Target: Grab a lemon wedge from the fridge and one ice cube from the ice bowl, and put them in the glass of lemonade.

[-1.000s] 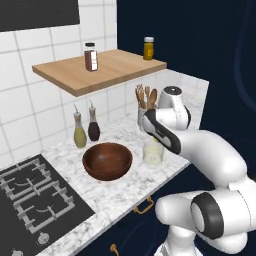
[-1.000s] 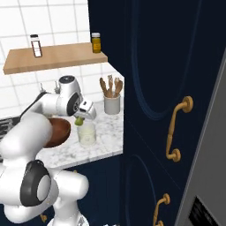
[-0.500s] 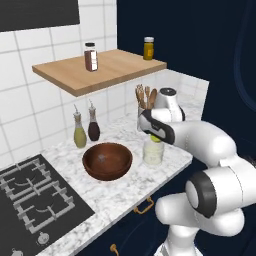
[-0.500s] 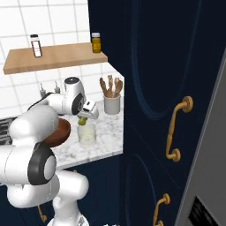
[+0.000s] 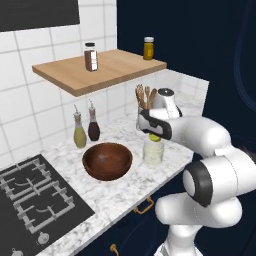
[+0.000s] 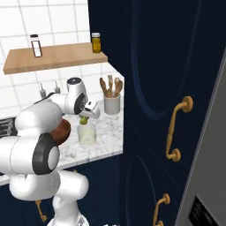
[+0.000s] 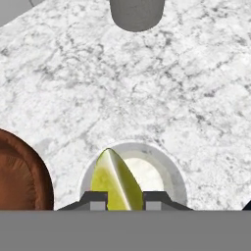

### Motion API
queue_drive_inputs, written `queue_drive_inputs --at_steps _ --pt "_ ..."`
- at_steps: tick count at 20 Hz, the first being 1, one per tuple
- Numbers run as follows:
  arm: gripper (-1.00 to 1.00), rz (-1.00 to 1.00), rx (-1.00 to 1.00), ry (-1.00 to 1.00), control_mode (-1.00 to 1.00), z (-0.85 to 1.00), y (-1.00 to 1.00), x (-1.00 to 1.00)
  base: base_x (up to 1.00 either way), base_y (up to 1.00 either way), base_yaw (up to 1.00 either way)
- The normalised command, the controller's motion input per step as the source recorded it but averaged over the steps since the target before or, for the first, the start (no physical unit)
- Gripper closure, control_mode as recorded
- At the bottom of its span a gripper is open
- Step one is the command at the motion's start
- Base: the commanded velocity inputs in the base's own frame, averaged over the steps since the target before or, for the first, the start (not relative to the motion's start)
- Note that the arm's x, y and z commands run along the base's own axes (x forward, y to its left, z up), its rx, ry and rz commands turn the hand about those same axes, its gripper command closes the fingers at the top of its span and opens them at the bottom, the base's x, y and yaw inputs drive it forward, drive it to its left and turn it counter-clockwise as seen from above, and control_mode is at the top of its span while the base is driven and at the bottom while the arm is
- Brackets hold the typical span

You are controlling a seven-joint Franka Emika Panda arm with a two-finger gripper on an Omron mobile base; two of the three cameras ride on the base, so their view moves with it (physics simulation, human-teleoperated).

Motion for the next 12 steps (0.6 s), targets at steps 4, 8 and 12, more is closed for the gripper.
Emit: queue_drive_inputs --at_steps 4,8,12 --pt "1.00 0.00 0.00 0.00 -1.00 0.00 0.00 0.00 0.00 0.00 0.00" --pt "-1.00 0.00 0.00 0.00 -1.00 0.00 0.00 0.00 0.00 0.00 0.00" --pt "-1.00 0.00 0.00 0.00 -1.00 0.00 0.00 0.00 0.00 0.00 0.00"
